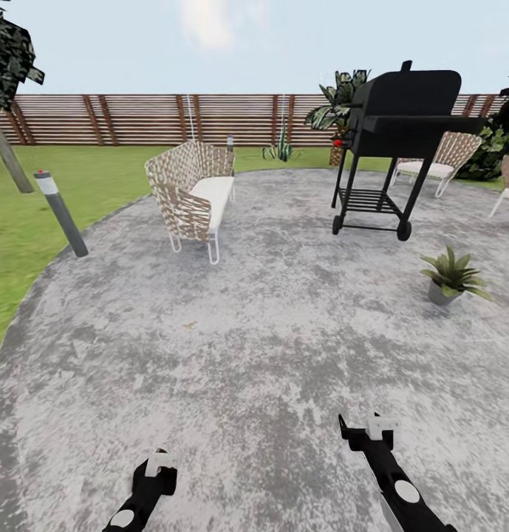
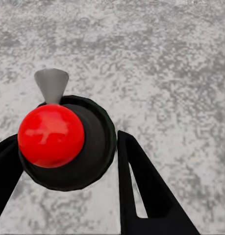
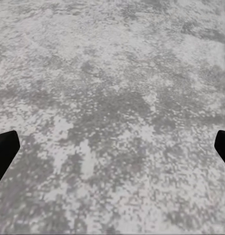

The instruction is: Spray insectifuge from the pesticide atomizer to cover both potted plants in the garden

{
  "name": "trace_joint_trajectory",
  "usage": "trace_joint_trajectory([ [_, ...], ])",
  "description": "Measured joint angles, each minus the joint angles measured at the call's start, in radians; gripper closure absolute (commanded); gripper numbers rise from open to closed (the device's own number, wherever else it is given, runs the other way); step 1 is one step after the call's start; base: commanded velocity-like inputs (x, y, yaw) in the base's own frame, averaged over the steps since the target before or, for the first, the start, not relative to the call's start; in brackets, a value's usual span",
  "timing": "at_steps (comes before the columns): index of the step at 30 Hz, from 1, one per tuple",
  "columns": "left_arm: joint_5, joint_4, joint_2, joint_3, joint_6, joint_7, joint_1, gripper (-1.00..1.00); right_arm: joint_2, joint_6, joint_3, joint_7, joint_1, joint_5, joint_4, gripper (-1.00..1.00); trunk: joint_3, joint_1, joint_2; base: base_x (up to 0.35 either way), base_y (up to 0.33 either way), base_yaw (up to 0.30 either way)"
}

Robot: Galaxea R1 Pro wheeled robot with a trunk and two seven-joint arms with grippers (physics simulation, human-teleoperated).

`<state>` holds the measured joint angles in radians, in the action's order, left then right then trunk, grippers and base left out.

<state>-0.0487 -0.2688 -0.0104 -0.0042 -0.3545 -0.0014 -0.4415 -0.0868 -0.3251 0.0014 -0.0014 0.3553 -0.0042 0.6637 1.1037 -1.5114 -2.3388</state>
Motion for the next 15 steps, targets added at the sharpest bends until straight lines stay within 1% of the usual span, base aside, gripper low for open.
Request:
trace_joint_trajectory([
  [15, 0.0, 0.0, 0.001, 0.0, 0.0, 0.0, 0.0, 1.0, 0.0, 0.0, 0.0, 0.0, 0.0, 0.0, 0.0, -1.0, -0.016, 0.0, 0.0, 0.284, -0.157, -0.236],
])
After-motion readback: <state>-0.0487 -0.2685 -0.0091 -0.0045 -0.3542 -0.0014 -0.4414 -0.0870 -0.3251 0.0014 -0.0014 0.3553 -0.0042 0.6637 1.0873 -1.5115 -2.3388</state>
